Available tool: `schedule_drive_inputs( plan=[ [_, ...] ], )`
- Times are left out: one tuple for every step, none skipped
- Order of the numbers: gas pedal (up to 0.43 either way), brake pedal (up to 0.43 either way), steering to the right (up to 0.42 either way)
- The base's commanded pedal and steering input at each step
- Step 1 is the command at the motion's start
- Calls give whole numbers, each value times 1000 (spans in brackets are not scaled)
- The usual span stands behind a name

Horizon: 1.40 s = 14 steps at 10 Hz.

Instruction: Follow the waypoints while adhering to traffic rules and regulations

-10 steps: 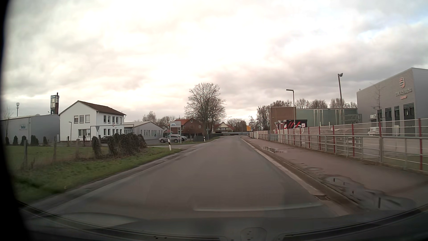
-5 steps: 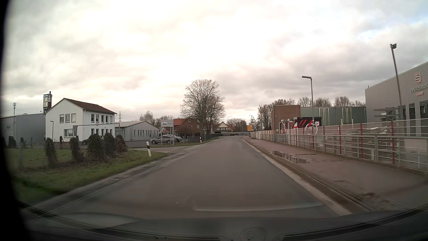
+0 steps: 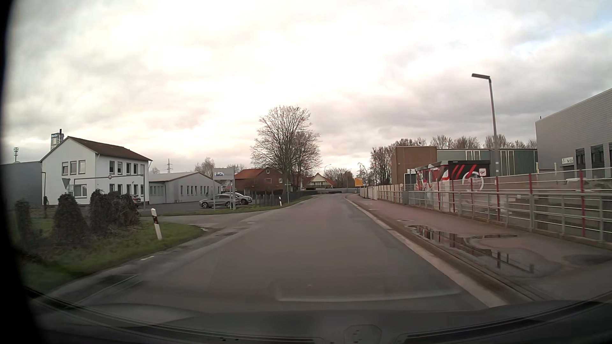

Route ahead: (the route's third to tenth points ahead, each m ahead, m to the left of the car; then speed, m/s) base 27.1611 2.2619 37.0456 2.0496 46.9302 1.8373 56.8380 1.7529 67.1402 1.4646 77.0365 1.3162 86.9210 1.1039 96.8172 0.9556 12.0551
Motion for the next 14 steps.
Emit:
schedule_drive_inputs(
  plan=[
    [189,0,1],
    [189,0,1],
    [189,0,1],
    [189,0,1],
    [189,0,1],
    [189,0,1],
    [189,0,1],
    [189,0,2],
    [197,0,2],
    [209,0,2],
    [209,0,1],
    [209,0,2],
    [209,0,1],
    [209,0,2]
  ],
)
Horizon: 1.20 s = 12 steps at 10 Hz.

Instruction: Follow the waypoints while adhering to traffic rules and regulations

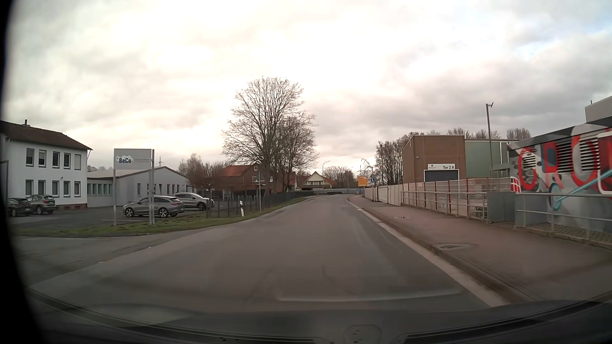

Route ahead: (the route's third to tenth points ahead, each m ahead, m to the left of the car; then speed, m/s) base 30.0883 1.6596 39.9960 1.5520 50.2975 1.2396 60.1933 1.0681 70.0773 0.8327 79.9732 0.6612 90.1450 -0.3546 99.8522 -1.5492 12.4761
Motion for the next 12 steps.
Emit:
schedule_drive_inputs(
  plan=[
    [209,0,2],
    [209,0,1],
    [209,0,1],
    [197,0,2],
    [197,0,2],
    [197,0,2],
    [197,0,2],
    [197,0,-1],
    [197,0,-2],
    [197,0,-1],
    [197,0,0],
    [197,0,0]
  ],
)
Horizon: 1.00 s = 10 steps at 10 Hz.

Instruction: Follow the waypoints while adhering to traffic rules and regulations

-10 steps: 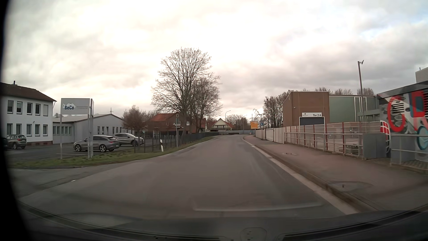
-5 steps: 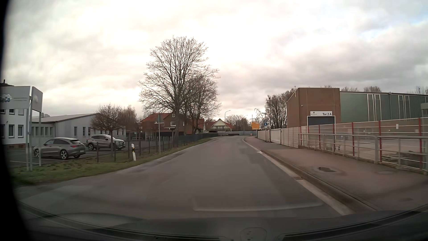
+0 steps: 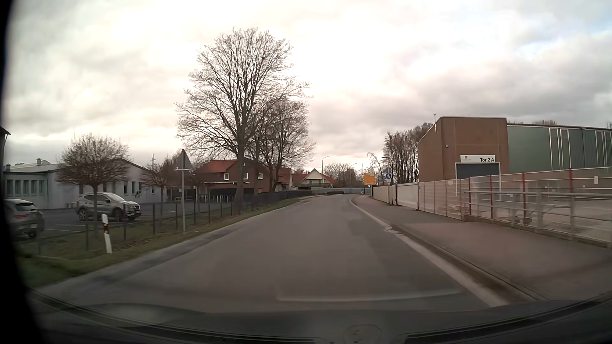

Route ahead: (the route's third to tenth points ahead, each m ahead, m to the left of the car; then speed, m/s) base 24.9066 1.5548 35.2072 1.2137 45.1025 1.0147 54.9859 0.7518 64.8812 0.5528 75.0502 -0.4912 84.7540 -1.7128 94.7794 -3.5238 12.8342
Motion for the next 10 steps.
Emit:
schedule_drive_inputs(
  plan=[
    [197,0,0],
    [189,0,0],
    [177,0,0],
    [177,0,0],
    [177,0,0],
    [177,0,0],
    [177,0,0],
    [130,0,0],
    [130,0,0],
    [130,0,0]
  ],
)
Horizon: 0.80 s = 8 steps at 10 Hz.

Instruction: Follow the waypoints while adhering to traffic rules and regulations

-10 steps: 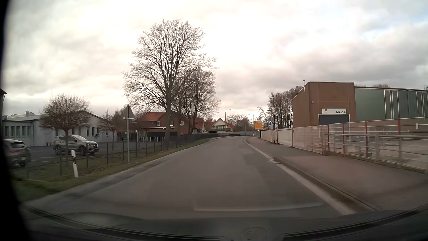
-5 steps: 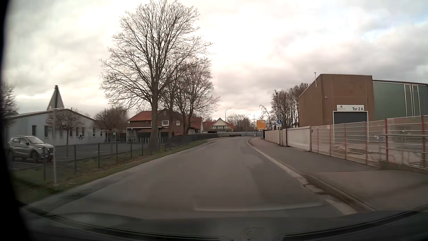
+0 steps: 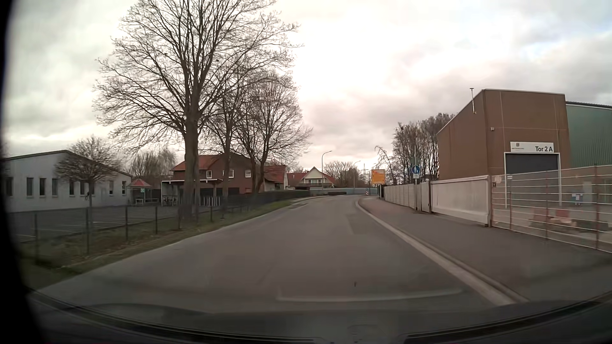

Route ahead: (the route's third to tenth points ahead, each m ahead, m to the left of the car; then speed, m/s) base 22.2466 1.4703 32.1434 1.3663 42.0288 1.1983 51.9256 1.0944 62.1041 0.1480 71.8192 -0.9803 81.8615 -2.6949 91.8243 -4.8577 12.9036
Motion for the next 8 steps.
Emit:
schedule_drive_inputs(
  plan=[
    [130,0,0],
    [130,0,0],
    [130,0,0],
    [138,0,0],
    [138,0,1],
    [138,0,2],
    [138,0,2],
    [138,0,4]
  ],
)
